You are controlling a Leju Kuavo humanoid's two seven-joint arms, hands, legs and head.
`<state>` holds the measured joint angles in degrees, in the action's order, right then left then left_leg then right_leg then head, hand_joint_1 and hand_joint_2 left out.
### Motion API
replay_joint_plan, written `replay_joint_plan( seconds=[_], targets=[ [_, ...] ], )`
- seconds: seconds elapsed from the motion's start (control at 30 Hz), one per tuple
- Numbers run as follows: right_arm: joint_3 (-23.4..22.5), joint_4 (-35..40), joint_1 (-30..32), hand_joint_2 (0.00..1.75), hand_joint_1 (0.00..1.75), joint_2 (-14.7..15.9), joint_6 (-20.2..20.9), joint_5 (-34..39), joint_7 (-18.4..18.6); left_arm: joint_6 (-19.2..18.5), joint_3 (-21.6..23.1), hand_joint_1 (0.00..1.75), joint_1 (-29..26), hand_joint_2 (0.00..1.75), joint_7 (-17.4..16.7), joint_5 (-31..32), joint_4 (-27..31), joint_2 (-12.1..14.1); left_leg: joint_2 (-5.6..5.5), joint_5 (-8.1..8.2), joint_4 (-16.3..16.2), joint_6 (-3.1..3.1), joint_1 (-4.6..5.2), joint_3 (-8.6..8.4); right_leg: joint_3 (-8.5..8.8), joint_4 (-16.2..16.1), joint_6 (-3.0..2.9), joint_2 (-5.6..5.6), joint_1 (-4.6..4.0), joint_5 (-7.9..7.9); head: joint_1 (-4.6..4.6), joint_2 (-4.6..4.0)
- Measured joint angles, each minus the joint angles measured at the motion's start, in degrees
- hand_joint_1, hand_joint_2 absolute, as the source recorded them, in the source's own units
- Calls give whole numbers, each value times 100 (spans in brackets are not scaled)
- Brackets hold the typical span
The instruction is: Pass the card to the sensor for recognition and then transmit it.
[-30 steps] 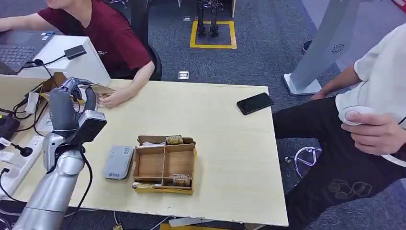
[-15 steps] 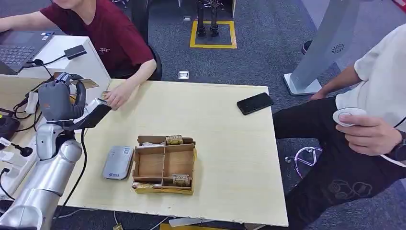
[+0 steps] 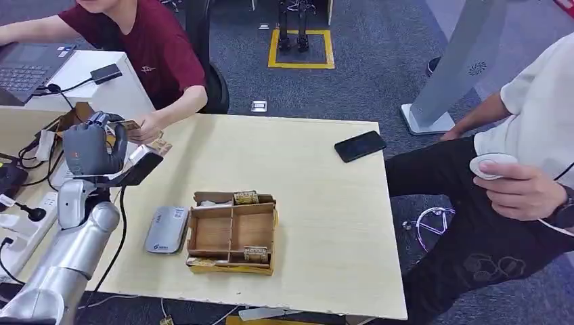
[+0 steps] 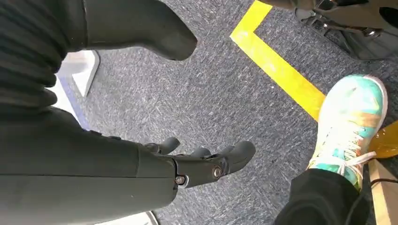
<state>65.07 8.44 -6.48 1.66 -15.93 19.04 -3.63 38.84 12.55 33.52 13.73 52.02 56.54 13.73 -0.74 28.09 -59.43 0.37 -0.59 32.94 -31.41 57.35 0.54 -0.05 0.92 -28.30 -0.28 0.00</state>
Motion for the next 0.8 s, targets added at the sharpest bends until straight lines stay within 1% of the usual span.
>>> replay_joint_plan(
  seconds=[0.03,0.07,0.1,0.37,0.43,0.5,0.53,0.63,0.73,0.8],
  targets=[
    [0,0,0,175,0,0,2,0,0,0,0,175,0,175,2,-2,-7,-2,0,0,0,0,0,0,-1,0,0,0,0,0,0,2],
    [0,0,0,175,0,0,7,0,0,0,0,51,0,175,0,-4,-13,-4,0,0,0,0,0,1,-1,0,0,1,0,0,2,2],
    [0,0,0,175,0,0,7,0,0,0,0,0,0,175,2,-4,-28,-4,0,0,0,0,0,1,-2,0,0,1,0,0,0,2],
    [2,0,1,175,0,0,24,2,7,22,0,0,0,175,31,-53,-44,-9,0,1,0,0,0,2,-2,-1,0,-1,0,0,0,2],
    [2,0,2,175,0,0,22,11,7,44,-39,0,-4,175,-48,99,-44,-13,0,0,0,0,0,2,-1,0,0,-1,0,0,0,0],
    [2,0,6,175,0,0,2,22,7,57,-199,0,-15,175,-123,300,-46,-24,0,0,0,0,0,2,0,0,-1,0,0,1,0,0],
    [2,0,10,175,0,0,-4,35,7,57,-335,0,-21,175,-118,354,-52,-31,1,0,0,0,0,2,0,0,-2,0,0,2,0,2],
    [2,0,37,175,0,0,-26,81,7,66,-954,0,-31,175,126,278,-166,-31,5,0,1,0,-1,1,-1,2,-3,3,-1,2,0,0],
    [0,0,94,175,0,0,-90,122,6,68,-1656,0,-88,175,580,21,-343,37,5,1,3,-1,-4,4,-2,4,-4,4,-3,1,0,0],
    [0,-2,150,175,0,0,-109,148,7,70,-2280,0,-183,175,993,-396,-406,111,12,1,4,-2,-4,4,-9,4,-6,15,-4,-1,0,2]
  ],
)
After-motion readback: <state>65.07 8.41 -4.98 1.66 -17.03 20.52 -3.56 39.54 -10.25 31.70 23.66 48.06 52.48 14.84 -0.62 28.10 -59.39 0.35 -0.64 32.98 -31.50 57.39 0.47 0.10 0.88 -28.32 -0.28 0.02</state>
